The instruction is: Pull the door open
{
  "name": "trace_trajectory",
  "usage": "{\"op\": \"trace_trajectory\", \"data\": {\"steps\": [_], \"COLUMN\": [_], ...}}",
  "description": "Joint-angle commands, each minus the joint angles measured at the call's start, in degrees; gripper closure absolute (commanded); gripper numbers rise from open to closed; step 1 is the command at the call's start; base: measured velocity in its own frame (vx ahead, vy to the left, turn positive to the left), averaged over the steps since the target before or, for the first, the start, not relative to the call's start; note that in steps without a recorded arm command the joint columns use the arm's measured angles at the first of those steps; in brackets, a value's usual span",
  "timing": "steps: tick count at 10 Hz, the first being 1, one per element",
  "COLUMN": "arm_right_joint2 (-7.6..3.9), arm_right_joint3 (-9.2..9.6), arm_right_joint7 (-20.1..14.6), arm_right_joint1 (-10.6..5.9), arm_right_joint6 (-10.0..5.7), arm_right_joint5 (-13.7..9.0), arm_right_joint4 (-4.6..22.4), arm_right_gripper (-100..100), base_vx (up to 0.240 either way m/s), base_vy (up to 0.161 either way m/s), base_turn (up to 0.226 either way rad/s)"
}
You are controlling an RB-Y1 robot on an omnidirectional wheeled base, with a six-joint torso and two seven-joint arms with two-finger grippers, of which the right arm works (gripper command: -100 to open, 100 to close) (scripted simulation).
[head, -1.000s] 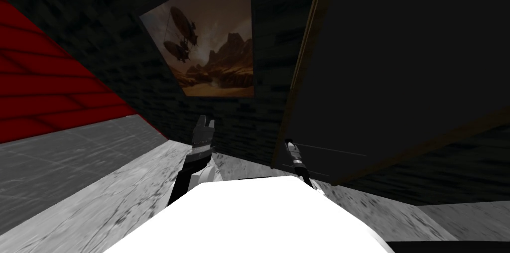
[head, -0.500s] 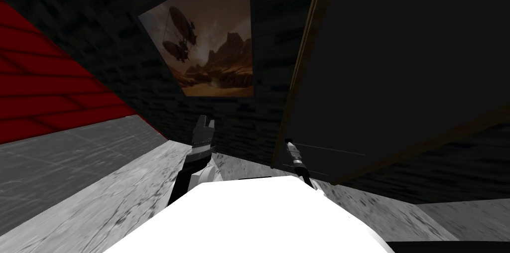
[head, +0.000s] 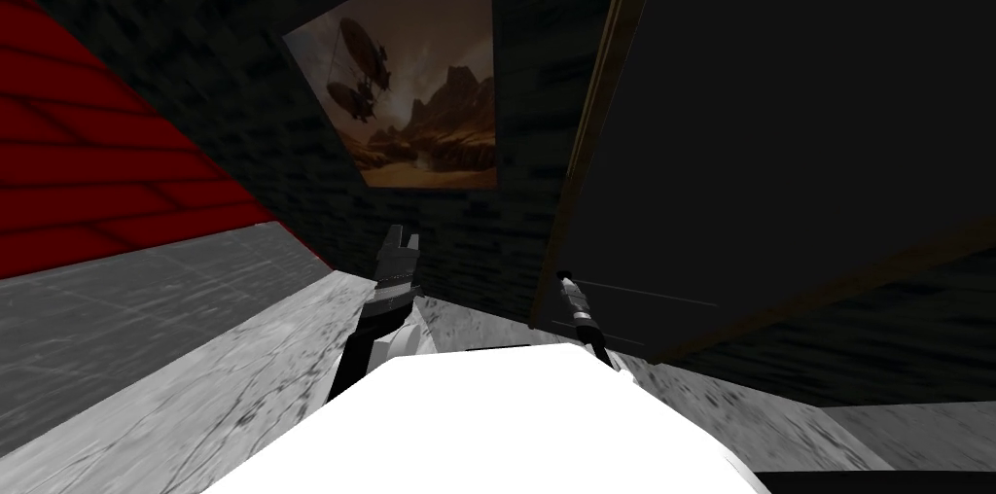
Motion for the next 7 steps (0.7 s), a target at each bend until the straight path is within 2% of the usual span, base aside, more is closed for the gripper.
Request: {"op": "trace_trajectory", "data": {"steps": [1, 6, 7], "arm_right_joint2": [0.0, -0.42, -0.42], "arm_right_joint3": [0.27, 1.11, 1.11], "arm_right_joint7": [-2.43, -10.06, -10.63], "arm_right_joint1": [0.07, 0.21, 0.21], "arm_right_joint6": [-0.08, -0.18, -0.18], "arm_right_joint5": [-0.64, -3.05, -3.05], "arm_right_joint4": [0.01, 0.02, 0.02], "arm_right_gripper": [100, 100, 100], "base_vx": [-0.027, -0.033, -0.023], "base_vy": [-0.008, -0.014, -0.011], "base_turn": [0.049, 0.053, 0.022]}}
